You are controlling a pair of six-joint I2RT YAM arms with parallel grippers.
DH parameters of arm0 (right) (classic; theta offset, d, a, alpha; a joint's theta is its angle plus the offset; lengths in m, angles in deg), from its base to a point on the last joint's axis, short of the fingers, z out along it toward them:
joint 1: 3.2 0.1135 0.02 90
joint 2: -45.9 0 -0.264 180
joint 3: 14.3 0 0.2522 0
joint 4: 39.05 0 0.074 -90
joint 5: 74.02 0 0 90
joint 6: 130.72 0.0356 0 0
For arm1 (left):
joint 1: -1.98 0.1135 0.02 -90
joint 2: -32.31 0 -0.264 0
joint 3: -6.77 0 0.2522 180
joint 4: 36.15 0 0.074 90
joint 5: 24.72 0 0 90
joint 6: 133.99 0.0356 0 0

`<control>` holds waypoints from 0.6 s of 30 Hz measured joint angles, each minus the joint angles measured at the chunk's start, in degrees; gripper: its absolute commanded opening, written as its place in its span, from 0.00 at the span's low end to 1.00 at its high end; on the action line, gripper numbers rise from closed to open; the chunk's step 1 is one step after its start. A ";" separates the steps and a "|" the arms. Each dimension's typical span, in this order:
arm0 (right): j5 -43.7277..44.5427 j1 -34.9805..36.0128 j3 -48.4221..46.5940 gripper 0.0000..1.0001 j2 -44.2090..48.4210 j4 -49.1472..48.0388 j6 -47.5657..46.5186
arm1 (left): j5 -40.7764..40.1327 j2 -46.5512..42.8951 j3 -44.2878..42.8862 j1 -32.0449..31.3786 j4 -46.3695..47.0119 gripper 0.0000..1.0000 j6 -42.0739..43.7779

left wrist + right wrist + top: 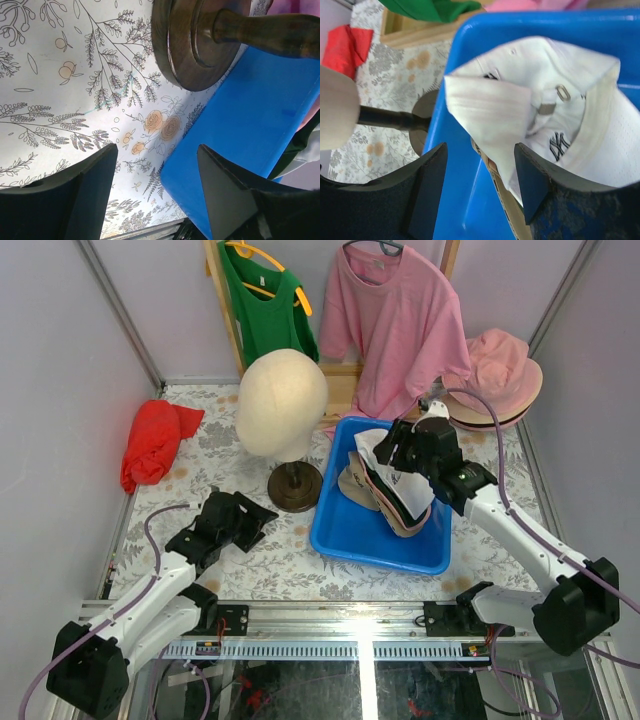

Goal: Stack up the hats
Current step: Pick up the hat from the bin.

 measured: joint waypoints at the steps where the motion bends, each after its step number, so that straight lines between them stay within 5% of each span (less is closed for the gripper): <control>1: -0.04 0.00 1.14 0.64 0.48 0.28 0.35 | 0.09 0.02 0.00 0.00 -0.02 0.64 0.22; 18: -1.53 0.07 9.38 0.70 1.03 -4.46 5.01 | 1.36 1.75 -2.08 0.00 0.42 0.64 3.04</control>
